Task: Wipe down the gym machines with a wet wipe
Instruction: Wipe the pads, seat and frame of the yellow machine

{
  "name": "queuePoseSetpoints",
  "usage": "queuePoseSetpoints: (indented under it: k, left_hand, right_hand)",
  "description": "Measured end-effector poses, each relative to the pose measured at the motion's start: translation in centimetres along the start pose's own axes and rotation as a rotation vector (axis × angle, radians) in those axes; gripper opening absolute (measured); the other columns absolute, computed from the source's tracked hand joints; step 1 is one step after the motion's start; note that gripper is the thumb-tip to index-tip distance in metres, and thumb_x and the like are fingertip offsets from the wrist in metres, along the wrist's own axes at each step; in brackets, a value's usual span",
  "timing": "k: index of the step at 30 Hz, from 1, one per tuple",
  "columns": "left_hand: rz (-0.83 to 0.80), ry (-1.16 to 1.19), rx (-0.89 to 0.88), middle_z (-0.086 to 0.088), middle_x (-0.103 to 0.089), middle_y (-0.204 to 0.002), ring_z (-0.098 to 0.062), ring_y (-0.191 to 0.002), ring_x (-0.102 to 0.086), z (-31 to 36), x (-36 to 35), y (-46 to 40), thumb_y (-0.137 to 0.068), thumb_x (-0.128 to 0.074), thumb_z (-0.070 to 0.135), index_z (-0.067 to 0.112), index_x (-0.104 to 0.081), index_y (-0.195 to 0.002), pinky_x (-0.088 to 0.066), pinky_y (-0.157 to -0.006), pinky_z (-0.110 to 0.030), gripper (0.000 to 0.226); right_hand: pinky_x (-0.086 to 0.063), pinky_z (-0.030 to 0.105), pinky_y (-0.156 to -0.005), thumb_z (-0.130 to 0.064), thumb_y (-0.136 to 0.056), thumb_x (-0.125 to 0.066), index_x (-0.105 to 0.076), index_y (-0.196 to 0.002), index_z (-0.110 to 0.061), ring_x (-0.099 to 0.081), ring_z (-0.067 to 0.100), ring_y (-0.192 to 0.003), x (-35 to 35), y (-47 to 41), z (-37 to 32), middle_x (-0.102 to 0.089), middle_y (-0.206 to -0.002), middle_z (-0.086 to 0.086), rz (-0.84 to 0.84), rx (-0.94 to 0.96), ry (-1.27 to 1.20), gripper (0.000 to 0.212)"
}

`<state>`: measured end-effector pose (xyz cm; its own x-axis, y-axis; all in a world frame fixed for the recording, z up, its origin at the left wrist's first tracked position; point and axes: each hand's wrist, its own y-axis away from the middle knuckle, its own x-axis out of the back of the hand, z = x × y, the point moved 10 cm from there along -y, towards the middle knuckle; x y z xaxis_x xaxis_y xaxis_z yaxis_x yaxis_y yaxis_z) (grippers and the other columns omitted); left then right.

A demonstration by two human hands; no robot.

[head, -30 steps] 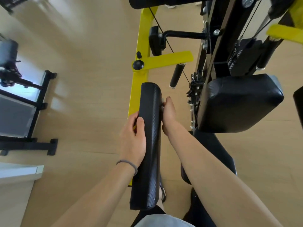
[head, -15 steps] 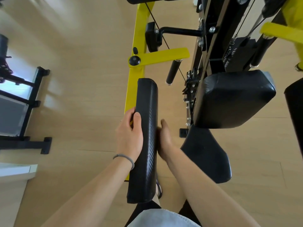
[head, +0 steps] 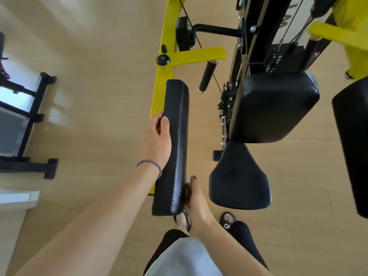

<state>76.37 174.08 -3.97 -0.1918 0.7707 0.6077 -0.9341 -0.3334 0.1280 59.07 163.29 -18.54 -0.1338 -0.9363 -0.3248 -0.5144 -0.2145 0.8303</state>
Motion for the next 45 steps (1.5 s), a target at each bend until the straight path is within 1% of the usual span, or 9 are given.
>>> queuePoseSetpoints:
  k: [5, 10, 13, 21, 26, 32, 38, 41, 45]
  left_hand:
    - [0.007, -0.011, 0.009, 0.012, -0.063, -0.107, -0.002, -0.091, -0.056, 0.2, 0.1, 0.2, -0.105, -0.039, 0.036, 0.021, -0.061, -0.124, -0.041, -0.074, -0.011, 0.032]
    - [0.012, 0.017, 0.002, 0.009, -0.061, -0.107, -0.009, -0.096, -0.054, 0.2, 0.2, 0.3, -0.106, -0.038, 0.033, 0.018, -0.061, -0.127, -0.037, -0.079, -0.019, 0.034]
    - [-0.020, 0.031, -0.017, 0.002, -0.062, -0.105, -0.011, -0.091, -0.056, 0.0, -0.2, 0.2, -0.107, -0.036, 0.033, 0.013, -0.058, -0.129, -0.040, -0.070, -0.018, 0.037]
    - [-0.034, 0.095, -0.056, -0.011, -0.066, -0.119, -0.026, -0.106, -0.060, -0.6, -0.7, -0.5, -0.106, -0.037, 0.030, 0.009, -0.060, -0.126, -0.042, -0.081, -0.027, 0.037]
    - [-0.018, 0.103, -0.081, -0.001, -0.066, -0.107, -0.017, -0.090, -0.057, -0.3, -0.5, -0.6, -0.106, -0.038, 0.029, 0.013, -0.062, -0.123, -0.042, -0.076, -0.025, 0.033]
    - [-0.023, 0.104, -0.077, -0.004, -0.065, -0.124, -0.020, -0.110, -0.061, -0.3, -0.5, -0.6, -0.106, -0.038, 0.029, 0.014, -0.059, -0.131, -0.041, -0.081, -0.020, 0.036]
    - [-0.034, 0.122, -0.070, -0.003, -0.064, -0.128, -0.020, -0.111, -0.061, -0.5, -0.7, -0.7, -0.106, -0.038, 0.030, 0.016, -0.057, -0.134, -0.043, -0.083, -0.022, 0.037]
    - [-0.021, 0.128, -0.076, -0.003, -0.064, -0.126, -0.021, -0.110, -0.061, -0.5, -0.6, -0.7, -0.105, -0.038, 0.029, 0.016, -0.058, -0.133, -0.043, -0.083, -0.023, 0.036]
    - [-0.012, 0.130, -0.069, -0.001, -0.064, -0.125, -0.015, -0.102, -0.060, -0.5, -0.5, -0.6, -0.106, -0.038, 0.029, 0.016, -0.057, -0.133, -0.041, -0.079, -0.020, 0.035]
  right_hand:
    - [-0.039, 0.045, -0.116, -0.086, -0.086, -0.033, -0.057, -0.125, -0.050, -0.053, 0.018, -0.134, -0.9, 3.0, -2.9, -0.062, -0.136, -0.011, 0.024, 0.187, 0.118, 0.058]
    - [-0.019, 0.004, -0.110, -0.068, -0.097, -0.023, -0.005, -0.150, -0.064, -0.014, -0.019, -0.144, -2.4, 11.2, -0.1, -0.010, -0.160, -0.042, 0.111, 0.628, 0.412, 0.056]
    - [-0.036, 0.021, -0.113, -0.052, -0.101, -0.024, 0.005, -0.156, -0.056, -0.031, 0.004, -0.148, -3.6, 13.1, 0.5, 0.000, -0.164, -0.035, 0.277, 0.820, 0.597, 0.062]
    - [-0.020, 0.016, -0.120, -0.037, -0.106, -0.029, -0.012, -0.163, -0.026, -0.014, 0.007, -0.155, -5.3, 13.0, -0.4, -0.012, -0.169, -0.016, 0.613, 1.001, 0.554, 0.060]
    - [-0.036, 0.042, -0.119, -0.041, -0.109, -0.027, -0.032, -0.159, -0.020, -0.023, 0.020, -0.155, -6.3, 14.0, -0.9, -0.023, -0.168, 0.001, 0.723, 1.112, 0.619, 0.055]
    - [-0.038, 0.050, -0.116, -0.025, -0.107, -0.038, -0.052, -0.147, -0.009, -0.030, 0.028, -0.152, -7.0, 14.5, -1.6, -0.037, -0.161, 0.012, 0.859, 1.221, 0.736, 0.045]
    - [-0.032, 0.007, -0.105, -0.046, -0.108, -0.025, -0.043, -0.148, -0.043, -0.039, -0.013, -0.135, -5.0, 13.0, -0.4, -0.046, -0.151, -0.022, 0.812, 0.875, 0.273, 0.044]
    - [-0.037, 0.021, -0.094, -0.054, -0.107, -0.029, -0.057, -0.105, -0.050, -0.055, -0.002, -0.104, -2.4, 8.2, 1.3, -0.063, -0.118, -0.019, 0.573, 0.463, -0.185, 0.029]
    - [-0.013, 0.042, -0.126, -0.066, -0.103, -0.012, -0.053, -0.144, -0.030, -0.042, 0.020, -0.143, -0.9, 4.4, 0.1, -0.053, -0.150, -0.004, 0.327, 0.285, -0.252, 0.068]
